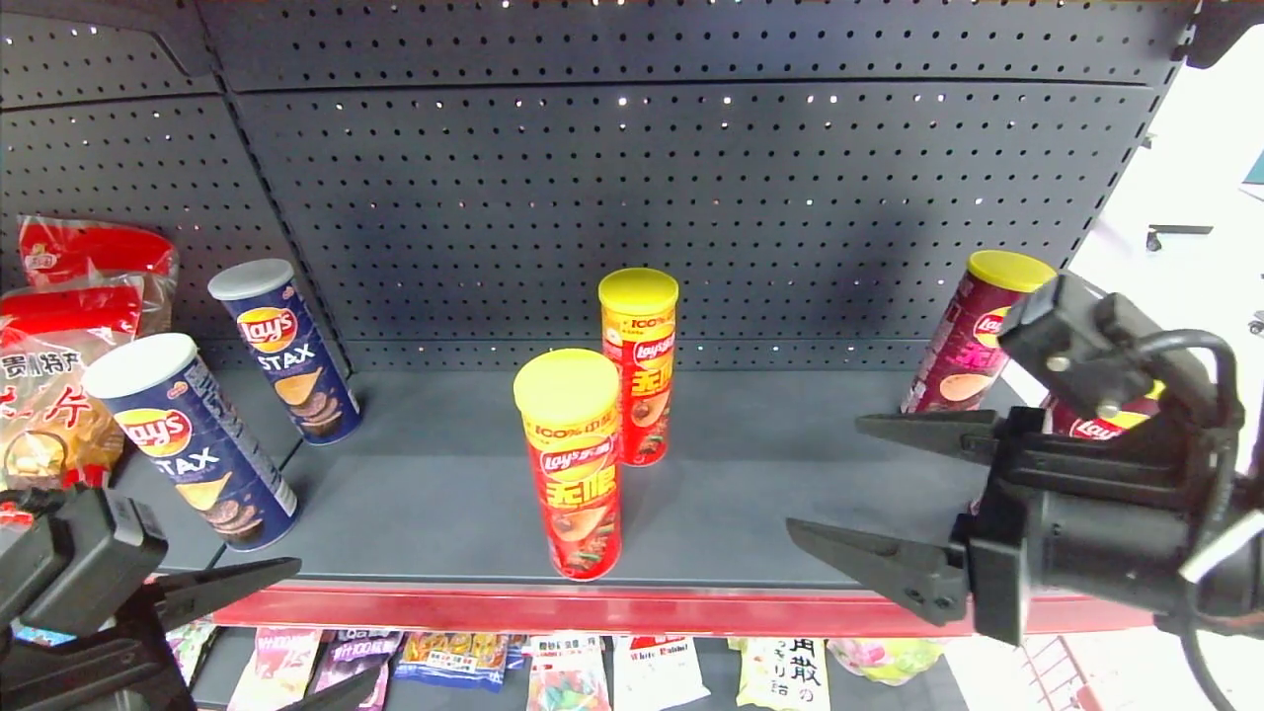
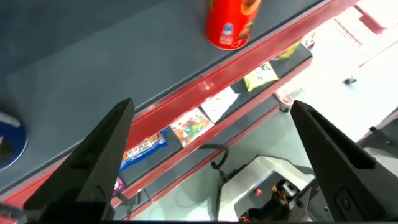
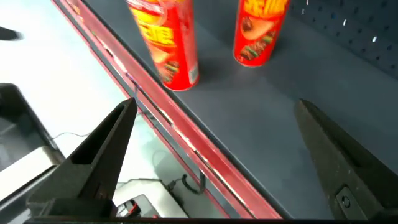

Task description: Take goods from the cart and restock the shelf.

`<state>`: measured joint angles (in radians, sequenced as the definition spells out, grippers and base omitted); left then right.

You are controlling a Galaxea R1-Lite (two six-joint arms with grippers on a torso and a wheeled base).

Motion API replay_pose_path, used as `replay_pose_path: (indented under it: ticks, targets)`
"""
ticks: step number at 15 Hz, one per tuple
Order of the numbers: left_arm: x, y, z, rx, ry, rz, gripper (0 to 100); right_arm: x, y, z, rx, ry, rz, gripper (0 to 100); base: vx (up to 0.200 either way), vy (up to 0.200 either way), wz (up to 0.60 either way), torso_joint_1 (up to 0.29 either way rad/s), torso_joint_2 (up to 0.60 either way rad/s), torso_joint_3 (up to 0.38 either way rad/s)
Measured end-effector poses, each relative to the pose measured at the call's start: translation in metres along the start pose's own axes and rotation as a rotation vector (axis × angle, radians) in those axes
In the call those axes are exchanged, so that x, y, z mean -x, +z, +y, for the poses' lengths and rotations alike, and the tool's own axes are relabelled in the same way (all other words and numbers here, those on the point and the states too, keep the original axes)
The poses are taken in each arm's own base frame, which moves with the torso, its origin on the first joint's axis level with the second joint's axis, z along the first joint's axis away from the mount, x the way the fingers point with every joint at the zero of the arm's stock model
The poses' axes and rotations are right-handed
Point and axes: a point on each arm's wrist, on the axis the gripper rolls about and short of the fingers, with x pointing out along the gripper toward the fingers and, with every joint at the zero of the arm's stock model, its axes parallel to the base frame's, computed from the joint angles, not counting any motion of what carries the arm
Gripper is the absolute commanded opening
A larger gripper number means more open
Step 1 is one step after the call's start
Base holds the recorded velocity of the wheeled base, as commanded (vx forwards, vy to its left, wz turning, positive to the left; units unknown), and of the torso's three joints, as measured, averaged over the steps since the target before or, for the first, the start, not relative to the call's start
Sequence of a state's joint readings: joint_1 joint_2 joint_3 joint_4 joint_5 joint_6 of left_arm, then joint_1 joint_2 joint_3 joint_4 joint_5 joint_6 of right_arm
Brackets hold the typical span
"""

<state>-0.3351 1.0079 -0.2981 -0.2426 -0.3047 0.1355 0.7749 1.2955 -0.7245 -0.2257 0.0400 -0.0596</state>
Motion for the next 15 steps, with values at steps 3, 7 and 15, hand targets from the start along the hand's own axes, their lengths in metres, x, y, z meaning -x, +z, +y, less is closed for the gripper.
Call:
replay_pose_path:
  ticks: [3, 7, 15]
  targets:
    - [-0.012, 0.012, 0.003, -0.008, -0.028, -0.011, 100, 0.036, 0.001, 0.001, 0.003, -0.029, -0.078, 100, 0.0, 0.0, 0.0, 0.0, 0.0, 0.0]
    - [-0.032, 0.029, 0.011, -0.026, -0.052, -0.068, 100, 0.092, -0.007, -0.005, -0.023, -0.168, -0.123, 100, 0.0, 0.0, 0.0, 0.0, 0.0, 0.0]
    - [-0.059, 0.043, 0.013, -0.025, -0.186, -0.05, 100, 0.207, -0.089, 0.027, -0.232, -0.682, -0.004, 100, 0.0, 0.0, 0.0, 0.0, 0.0, 0.0]
